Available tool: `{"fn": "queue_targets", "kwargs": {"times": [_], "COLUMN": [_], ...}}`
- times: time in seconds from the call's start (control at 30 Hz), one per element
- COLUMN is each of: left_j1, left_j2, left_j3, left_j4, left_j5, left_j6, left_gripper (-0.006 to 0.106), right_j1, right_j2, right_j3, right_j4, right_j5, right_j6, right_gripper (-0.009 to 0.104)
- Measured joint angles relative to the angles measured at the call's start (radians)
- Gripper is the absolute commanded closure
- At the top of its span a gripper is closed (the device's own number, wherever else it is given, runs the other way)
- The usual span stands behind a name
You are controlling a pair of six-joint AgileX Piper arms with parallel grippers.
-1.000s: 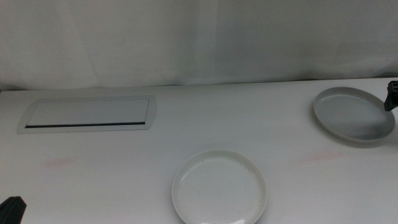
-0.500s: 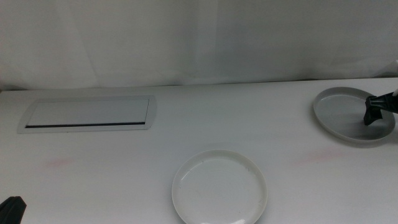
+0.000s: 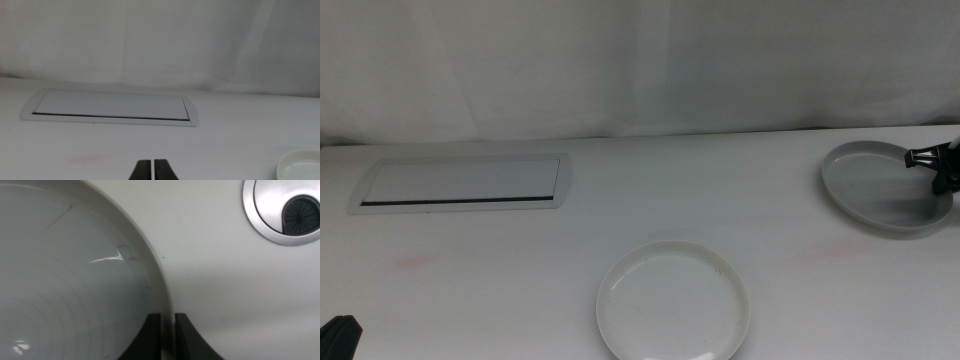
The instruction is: Stack the three bowls on top of each other.
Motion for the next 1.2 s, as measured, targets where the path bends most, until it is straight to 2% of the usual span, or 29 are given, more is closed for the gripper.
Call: {"fn": "queue_targets", "kwargs": {"times": [0.4, 0.8, 1.2], "left_j1": [0.0, 0.0, 0.0], "left_j2": [0.0, 0.0, 0.0], "left_j3": [0.0, 0.0, 0.0], "left_j4": [0.0, 0.0, 0.0], "left_j5": [0.0, -0.006, -0.007], "left_j6": [0.0, 0.0, 0.0], "left_gripper": [0.103, 0.103, 0.103], "right_j1": [-0.001, -0.001, -0.025], "right_j2": [0.001, -0.018, -0.169], "right_j3": [0.0, 0.007, 0.009], "right_j4": [0.008, 0.059, 0.064], "right_j5": [-0.006, -0.012, 0.1], "right_j6": [0.039, 0.041, -0.01], "right_gripper": [0.098, 0.098, 0.098]}}
